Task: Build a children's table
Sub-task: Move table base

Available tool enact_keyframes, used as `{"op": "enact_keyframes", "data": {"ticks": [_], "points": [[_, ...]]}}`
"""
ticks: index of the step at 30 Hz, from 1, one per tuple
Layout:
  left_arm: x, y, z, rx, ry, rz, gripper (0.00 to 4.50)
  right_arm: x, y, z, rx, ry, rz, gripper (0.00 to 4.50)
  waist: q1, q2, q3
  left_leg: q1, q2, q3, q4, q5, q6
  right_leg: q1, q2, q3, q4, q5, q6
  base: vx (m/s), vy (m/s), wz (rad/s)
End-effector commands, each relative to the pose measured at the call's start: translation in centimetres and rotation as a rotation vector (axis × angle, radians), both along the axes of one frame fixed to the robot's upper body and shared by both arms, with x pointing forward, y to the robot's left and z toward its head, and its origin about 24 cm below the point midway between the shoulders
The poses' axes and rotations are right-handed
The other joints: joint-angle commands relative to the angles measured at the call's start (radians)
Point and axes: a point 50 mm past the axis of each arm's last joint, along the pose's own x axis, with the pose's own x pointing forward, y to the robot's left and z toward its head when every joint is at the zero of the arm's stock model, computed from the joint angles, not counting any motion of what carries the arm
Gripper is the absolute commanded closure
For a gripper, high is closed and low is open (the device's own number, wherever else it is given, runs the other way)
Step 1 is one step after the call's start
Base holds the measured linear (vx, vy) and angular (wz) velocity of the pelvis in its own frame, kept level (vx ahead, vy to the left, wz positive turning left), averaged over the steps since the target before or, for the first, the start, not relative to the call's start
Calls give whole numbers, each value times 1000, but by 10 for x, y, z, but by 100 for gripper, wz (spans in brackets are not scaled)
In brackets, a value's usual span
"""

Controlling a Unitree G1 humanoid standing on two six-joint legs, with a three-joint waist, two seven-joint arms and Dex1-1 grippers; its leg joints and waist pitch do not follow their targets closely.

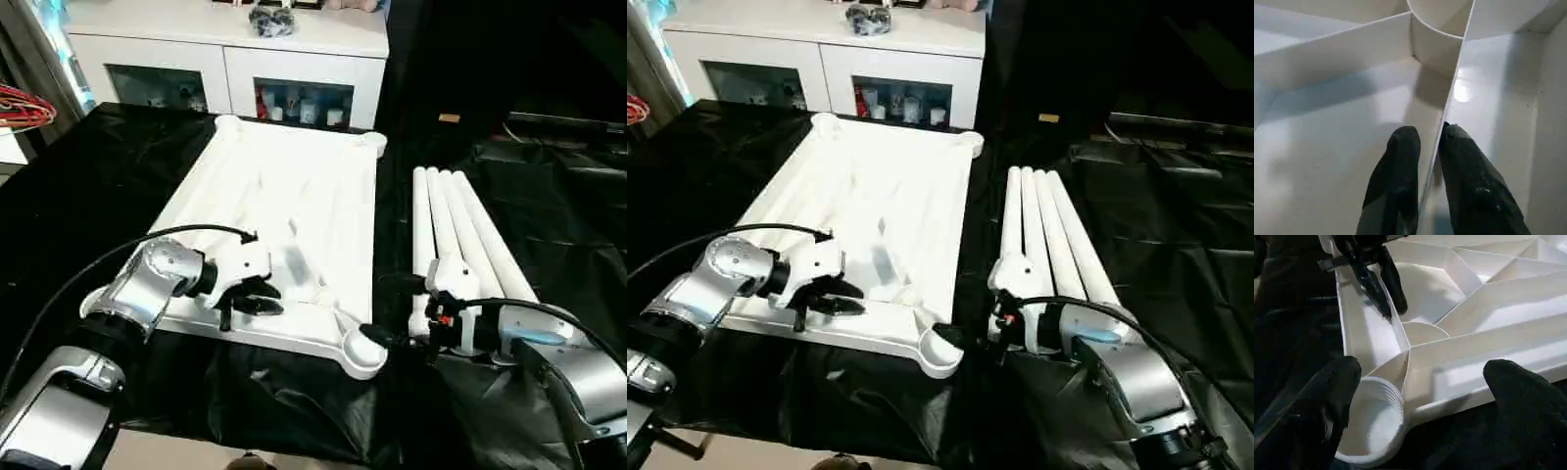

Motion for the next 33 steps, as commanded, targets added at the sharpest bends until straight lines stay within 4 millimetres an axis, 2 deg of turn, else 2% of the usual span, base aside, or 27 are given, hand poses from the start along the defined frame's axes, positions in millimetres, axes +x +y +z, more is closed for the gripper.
{"op": "enact_keyframes", "data": {"ticks": [1, 2, 8, 10, 15, 18, 23, 27, 33], "points": [[0, -3, 7, -54, -18, 27, 396, -2, 1, 6, -8, -31, 15, 0, 4, 15, -70, 34, 94, -41, -71, -230, 5, 33, -121, 59, -66, 30, -254, 0, 0, 0], [-2, -4, 7, -61, -13, 25, 405, -2, 1, 6, -8, -32, 14, 0, 3, 16, -70, 29, 95, -44, -73, -218, 6, 37, -121, 58, -62, 46, -254, 0, 0, 0], [-16, -6, 4, -84, 2, 18, 448, -4, 0, 6, -5, -32, 7, 0, -5, 14, -72, 29, 93, -41, -69, -203, 24, 37, -119, 57, -63, 69, -259, 0, 0, 0], [-18, -7, 4, -85, 0, 20, 448, -4, 0, 6, -5, -33, 7, 0, -7, 15, -70, 29, 92, -41, -70, -200, 29, 35, -116, 57, -63, 66, -258, 0, 0, 0], [-28, -11, 11, -88, -32, 48, 448, -5, 0, 6, -8, -34, 4, 0, -8, 21, -66, 34, 93, -40, -73, -238, 16, 31, -114, 59, -69, 11, -257, 0, 0, 0], [-34, -17, 17, -101, -63, 83, 448, -5, -1, 6, -11, -37, 0, 0, -11, 21, -65, 32, 94, -42, -76, -247, 8, 32, -113, 59, -68, 7, -257, 0, 0, 0], [-40, -22, 20, -103, -79, 132, 448, -5, -1, 7, -13, -40, -4, 0, -9, 21, -63, 31, 88, -39, -70, -231, 19, 32, -110, 61, -76, -26, -247, 0, 0, 0], [-45, -28, 23, -116, -91, 184, 448, -5, -2, 7, -18, -43, -9, 0, -12, 23, -65, 27, 87, -40, -67, -192, 36, 33, -108, 59, -70, 18, -250, 0, 0, 0], [-41, -33, 28, -100, -145, 233, 448, -4, -2, 6, -26, -45, -11, 0, -12, 23, -64, 26, 86, -40, -65, -189, 45, 33, -105, 58, -75, -16, -238, 0, 0, 0]]}}
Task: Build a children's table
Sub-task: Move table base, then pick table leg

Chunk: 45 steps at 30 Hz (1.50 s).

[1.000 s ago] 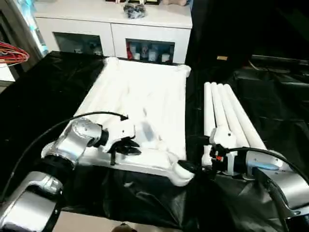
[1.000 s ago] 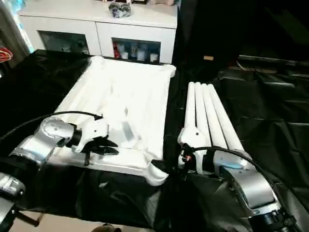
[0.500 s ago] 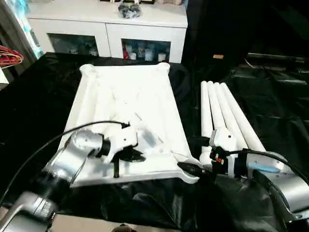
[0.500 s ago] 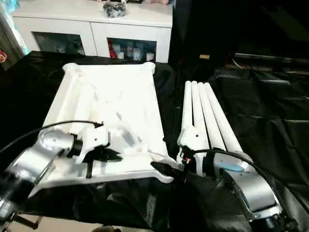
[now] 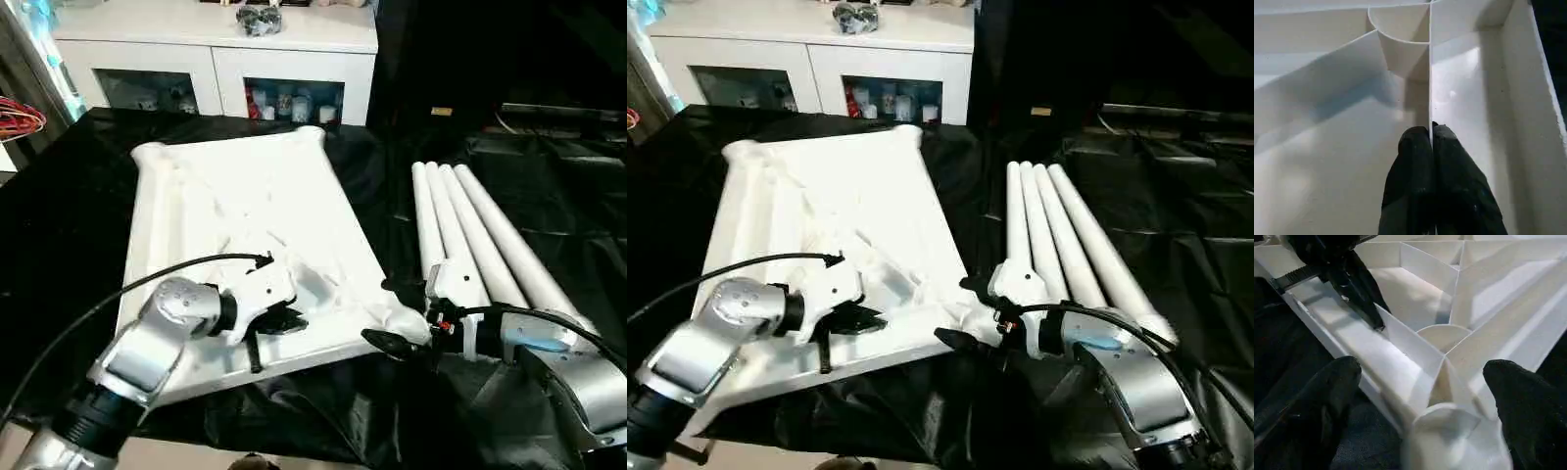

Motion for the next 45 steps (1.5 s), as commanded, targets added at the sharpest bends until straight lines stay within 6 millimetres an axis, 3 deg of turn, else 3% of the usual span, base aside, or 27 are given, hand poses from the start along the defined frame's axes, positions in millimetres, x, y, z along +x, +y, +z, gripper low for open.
{"op": "enact_keyframes", "data": {"ticks": [1, 11, 14, 20, 23, 24, 25, 28, 30, 32, 33, 35, 40, 41, 45], "points": [[9, 1, 26, 0, -134, 26, 448, 2, -2, 6, -9, -31, -1, 0, 3, 6, -69, 26, 84, -41, -67, -193, 43, 34, -106, 58, -75, -22, -235, 0, 0, 0], [20, 6, 42, 138, -322, -22, 448, 0, 2, 3, -5, -25, -1, 0, 5, 10, -73, 26, 82, -42, -64, -186, 43, 33, -104, 57, -70, 11, -227, 0, 0, 0], [25, 9, 41, 144, -333, -24, 448, 1, 3, 2, -2, -25, -1, 0, 7, 17, -75, 26, 82, -43, -62, -176, 42, 32, -104, 56, -66, 44, -233, 0, 0, 0], [29, 15, 34, 181, -325, -58, 448, 1, 4, 2, 2, -28, -4, 0, 12, 18, -81, 22, 83, -44, -55, -146, 53, 30, -103, 53, -55, 129, -241, 0, 0, 0], [32, 22, 26, 190, -319, -46, 448, 0, 4, 2, 3, -28, -8, 0, 12, 21, -78, 23, 83, -43, -58, -185, 43, 30, -105, 54, -60, 86, -239, 0, 0, 0], [33, 23, 25, 190, -319, -45, 410, 0, 4, 2, 3, -28, -9, 0, 12, 19, -78, 24, 84, -42, -58, -191, 40, 30, -106, 55, -62, 78, -238, 0, 0, 0], [34, 28, 25, 190, -311, -42, 410, 0, 3, 2, 3, -27, -10, 0, 13, 20, -78, 24, 84, -43, -59, -197, 34, 29, -106, 55, -62, 64, -234, 0, 0, 0], [32, 32, 29, 167, -307, -37, 378, -1, 3, 2, 3, -24, -13, 0, 12, 18, -75, 24, 86, -43, -62, -216, 25, 29, -108, 56, -62, 39, -236, 0, 0, 0], [28, 34, 37, 116, -306, -39, 366, -2, 1, 3, 14, -13, -20, 0, 10, 8, -72, 25, 84, -40, -62, -228, 23, 29, -111, 58, -67, -21, -238, 0, 0, 0], [23, 36, 42, 72, -278, -45, 364, 0, 0, 5, 29, -10, -36, 0, 10, 11, -68, 26, 83, -39, -63, -243, 19, 25, -112, 59, -71, -85, -232, 0, 0, 0], [20, 36, 45, 41, -256, -47, 364, 2, -1, 7, 37, -7, -57, 0, 9, 3, -67, 27, 84, -38, -64, -241, 19, 25, -111, 60, -74, -116, -228, 0, 0, 0], [16, 37, 49, 5, -242, -41, 364, 8, -2, 9, 49, -6, -108, 0, 8, 8, -65, 26, 82, -37, -65, -241, 16, 20, -109, 61, -75, -151, -222, 0, 0, 0], [14, 31, 54, -116, -265, 21, 364, 38, -7, 10, 67, 58, -415, 0, -1, 0, -63, 29, 76, -37, -68, -257, -11, 14, -107, 59, -80, -258, -200, 0, 0, 0], [13, 27, 53, -146, -264, 36, 364, 47, -6, 10, 84, 69, -494, 0, -4, -6, -62, 32, 77, -36, -69, -260, -18, 11, -106, 61, -83, -270, -195, 0, 0, 0], [6, 11, 47, -192, -242, 31, 364, 64, -4, 8, 107, 105, -658, 0, -5, -6, -66, 30, 76, -34, -71, -230, -37, 8, -105, 62, -79, -241, -175, 0, 0, 0]]}}
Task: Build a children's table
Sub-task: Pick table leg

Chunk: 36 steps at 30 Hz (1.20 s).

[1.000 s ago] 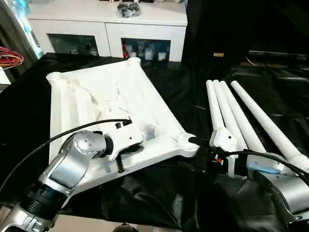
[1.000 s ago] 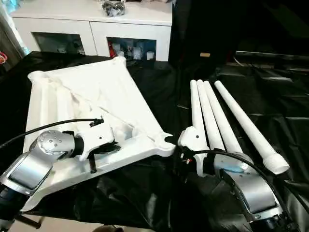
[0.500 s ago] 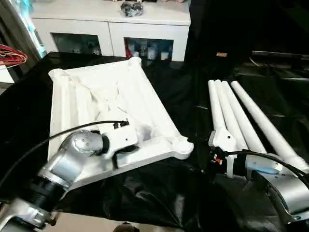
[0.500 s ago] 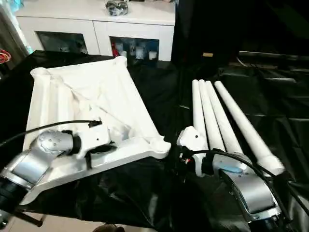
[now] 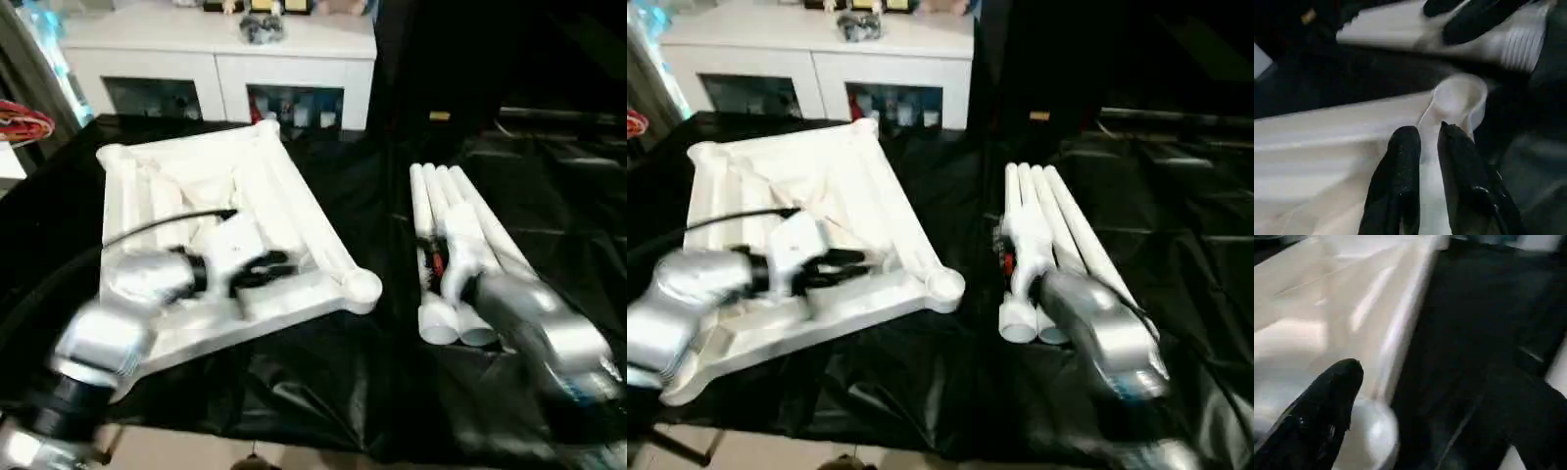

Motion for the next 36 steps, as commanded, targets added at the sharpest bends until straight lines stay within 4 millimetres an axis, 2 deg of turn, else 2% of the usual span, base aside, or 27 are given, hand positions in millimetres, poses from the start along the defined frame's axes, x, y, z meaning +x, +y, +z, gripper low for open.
{"op": "enact_keyframes", "data": {"ticks": [1, 2, 3, 5, 8, 10, 11, 14, 19, 28, 36], "points": [[-2, -2, 0, -1, 9, 4, 364, 3, -8, -4, -25, 37, -82, 0, -3, -7, -63, 30, 74, -34, -78, -225, -38, 16, -103, 61, -92, -230, -165, 0, 0, 0], [-3, -3, 0, -4, 11, 2, 364, 4, -7, -4, -23, 40, -88, 0, -2, -8, -64, 32, 74, -31, -77, -211, -36, 14, -100, 63, -89, -192, -162, 0, 0, 0], [-5, -7, 0, -14, 21, -6, 364, 7, -6, -3, -12, 55, -112, 0, -3, -11, -64, 29, 73, -31, -78, -203, -34, 18, -100, 62, -88, -175, -161, 0, 0, 0], [-6, -9, -1, -21, 31, -11, 364, 9, -5, -2, -11, 59, -123, 0, -3, -11, -70, 25, 72, -32, -75, -158, -27, 23, -100, 59, -78, -102, -166, 0, 0, 0], [-9, -13, -1, -25, 55, -29, 364, 12, -4, -4, -35, 117, -147, 0, -4, -13, -74, 20, 68, -28, -68, -92, -6, 25, -95, 59, -70, -4, -172, 0, 0, 0], [-10, -14, -1, -26, 58, -31, 364, 12, -4, -4, -37, 124, -149, 0, -4, -13, -73, 20, 67, -27, -67, -88, 0, 24, -96, 59, -70, -1, -177, 0, 0, 0], [-12, -15, -1, -26, 66, -41, 364, 13, -5, -4, -49, 135, -176, 0, -2, -13, -71, 20, 68, -26, -68, -105, -3, 23, -98, 60, -74, -30, -173, 0, 0, 0], [-13, -16, 0, -29, 76, -52, 364, 14, -9, -3, -57, 148, -201, 0, -2, -13, -68, 25, 70, -26, -72, -143, -21, 21, -98, 61, -80, -101, -164, 0, 0, 0], [-14, -17, 1, -36, 83, -56, 364, 10, -12, -2, -68, 188, -226, 0, -4, -12, -65, 25, 70, -26, -75, -162, -36, 20, -97, 62, -84, -134, -149, 0, 0, 0], [-15, -19, 1, -32, 96, -72, 287, 4, -12, -12, -58, 287, -209, 0, -3, -9, -68, 25, 69, -27, -74, -150, -44, 21, -96, 62, -80, -85, -150, 0, 0, 0], [-17, -21, -1, -20, 96, -77, 287, 4, -15, -19, -99, 367, -222, 0, -3, -10, -67, 26, 69, -27, -74, -156, -50, 21, -97, 63, -81, -105, -153, 0, 0, 0]]}}
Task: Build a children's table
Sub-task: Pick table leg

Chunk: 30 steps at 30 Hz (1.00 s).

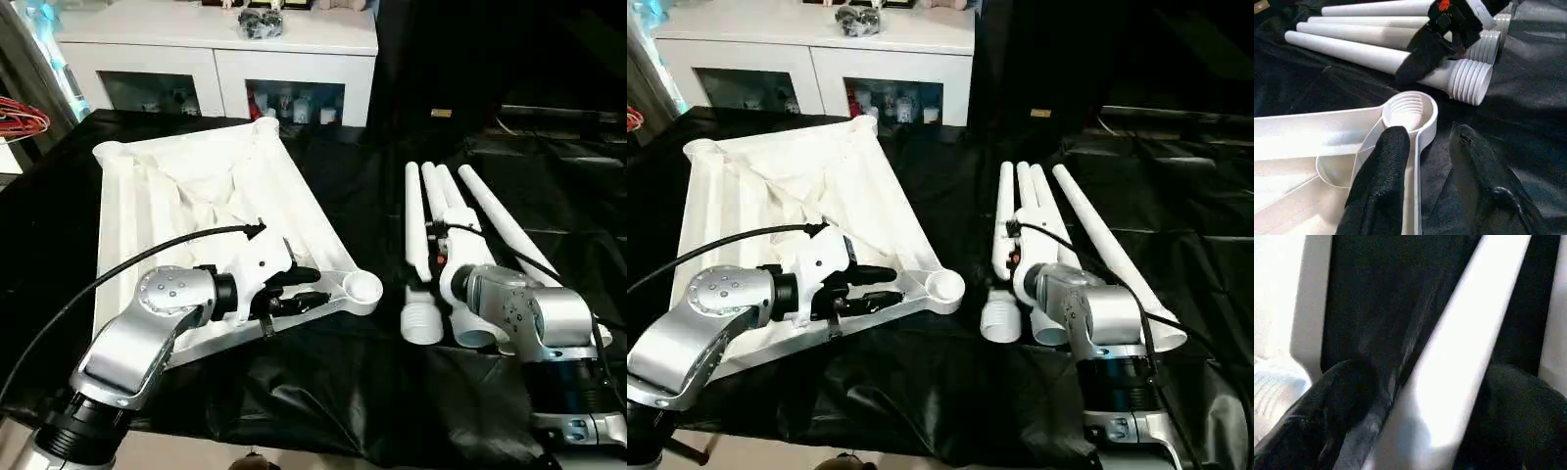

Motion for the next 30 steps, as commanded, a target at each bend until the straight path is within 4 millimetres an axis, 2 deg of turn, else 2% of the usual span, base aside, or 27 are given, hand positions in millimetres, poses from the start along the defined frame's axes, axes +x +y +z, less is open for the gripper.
{"op": "enact_keyframes", "data": {"ticks": [1, 2, 5, 8, 12, 20, 30], "points": [[-2, -2, 3, 14, -21, -13, 287, 2, -4, 3, -25, 15, -18, 0, -2, -7, -66, 33, 70, -29, -74, -158, -49, 30, -98, 60, -81, -106, -155, 0, 0, 0], [-3, -2, 4, 15, -21, -13, 286, 3, -6, 3, -28, 33, -34, 28, -2, -11, -66, 33, 69, -30, -74, -151, -48, 31, -98, 59, -79, -103, -157, 0, 0, 0], [-3, -1, 4, 17, -23, -13, 286, 4, -7, 4, -32, 43, -45, 35, -2, -11, -67, 33, 69, -29, -74, -144, -48, 30, -97, 59, -79, -98, -154, 0, 0, 0], [-3, -1, 4, 21, -26, -13, 286, 4, -9, 3, -40, 50, -49, 77, 0, -11, -67, 33, 69, -29, -73, -141, -49, 31, -98, 60, -78, -95, -148, 0, 0, 0], [-2, -1, 4, 32, -30, -18, 286, 3, -10, 3, -48, 72, -53, 89, -1, -10, -67, 33, 68, -28, -73, -141, -49, 31, -98, 59, -79, -93, -150, 0, 0, 0], [-2, -1, 5, 36, -34, -24, 286, 1, -12, 0, -52, 115, -61, 169, -1, -8, -67, 33, 69, -29, -74, -148, -58, 31, -98, 60, -79, -94, -148, 0, 0, 0], [1, -3, 2, 31, -25, -18, 286, 2, -15, -5, 47, 157, -121, 236, -3, -8, -68, 35, 69, -29, -74, -154, -64, 30, -98, 59, -78, -96, -154, 0, 0, 0]]}}
